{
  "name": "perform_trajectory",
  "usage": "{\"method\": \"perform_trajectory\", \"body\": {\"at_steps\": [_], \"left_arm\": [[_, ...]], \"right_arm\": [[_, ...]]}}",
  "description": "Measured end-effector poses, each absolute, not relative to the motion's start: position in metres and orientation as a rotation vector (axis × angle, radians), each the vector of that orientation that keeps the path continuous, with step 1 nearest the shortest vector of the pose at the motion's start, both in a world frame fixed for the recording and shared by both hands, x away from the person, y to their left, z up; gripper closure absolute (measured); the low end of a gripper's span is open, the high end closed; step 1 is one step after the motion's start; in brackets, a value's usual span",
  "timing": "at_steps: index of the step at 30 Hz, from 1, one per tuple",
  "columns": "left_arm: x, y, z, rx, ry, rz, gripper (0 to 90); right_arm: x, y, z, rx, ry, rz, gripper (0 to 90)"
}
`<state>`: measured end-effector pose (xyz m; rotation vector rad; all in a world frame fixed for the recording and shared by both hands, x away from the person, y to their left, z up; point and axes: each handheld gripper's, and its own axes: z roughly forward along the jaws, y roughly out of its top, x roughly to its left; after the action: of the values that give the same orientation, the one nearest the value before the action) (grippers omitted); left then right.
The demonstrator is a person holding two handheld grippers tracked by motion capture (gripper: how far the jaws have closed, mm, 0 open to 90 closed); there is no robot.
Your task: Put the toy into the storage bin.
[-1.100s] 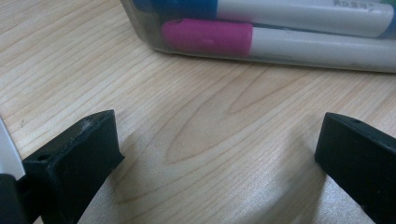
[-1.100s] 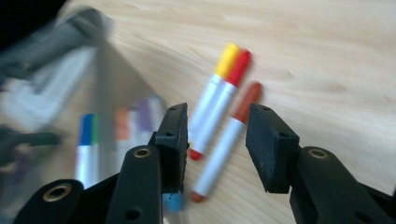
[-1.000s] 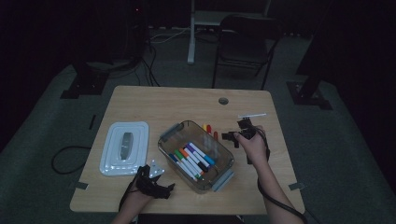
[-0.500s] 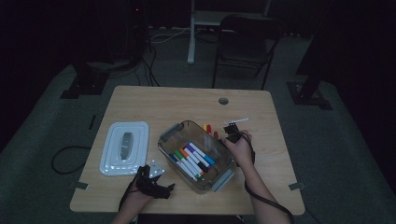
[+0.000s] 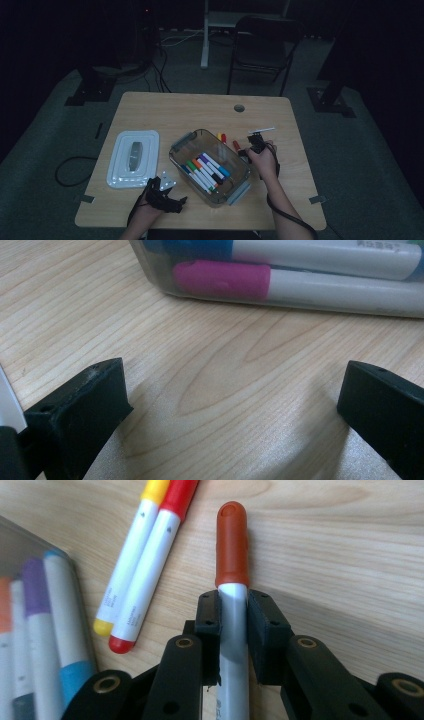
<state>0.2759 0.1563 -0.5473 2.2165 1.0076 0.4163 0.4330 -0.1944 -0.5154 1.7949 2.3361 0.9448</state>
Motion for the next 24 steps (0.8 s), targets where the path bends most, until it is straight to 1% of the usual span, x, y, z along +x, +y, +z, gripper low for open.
{"method": "perform_trajectory", "body": {"at_steps": [5,12,18,24], "left_arm": [[0.276,0.156,-0.547,2.217,1.007,0.416,0.5],[0.276,0.156,-0.547,2.217,1.007,0.416,0.5],[0.276,0.156,-0.547,2.217,1.008,0.416,0.5],[0.276,0.156,-0.547,2.213,1.009,0.417,0.5]], "right_arm": [[0.428,-0.209,-0.497,1.792,2.313,1.011,76.4],[0.414,-0.224,-0.459,1.745,2.279,1.151,76.4],[0.400,-0.222,-0.426,1.661,2.303,1.215,76.4],[0.387,-0.211,-0.401,1.565,2.335,1.282,76.4]]}}
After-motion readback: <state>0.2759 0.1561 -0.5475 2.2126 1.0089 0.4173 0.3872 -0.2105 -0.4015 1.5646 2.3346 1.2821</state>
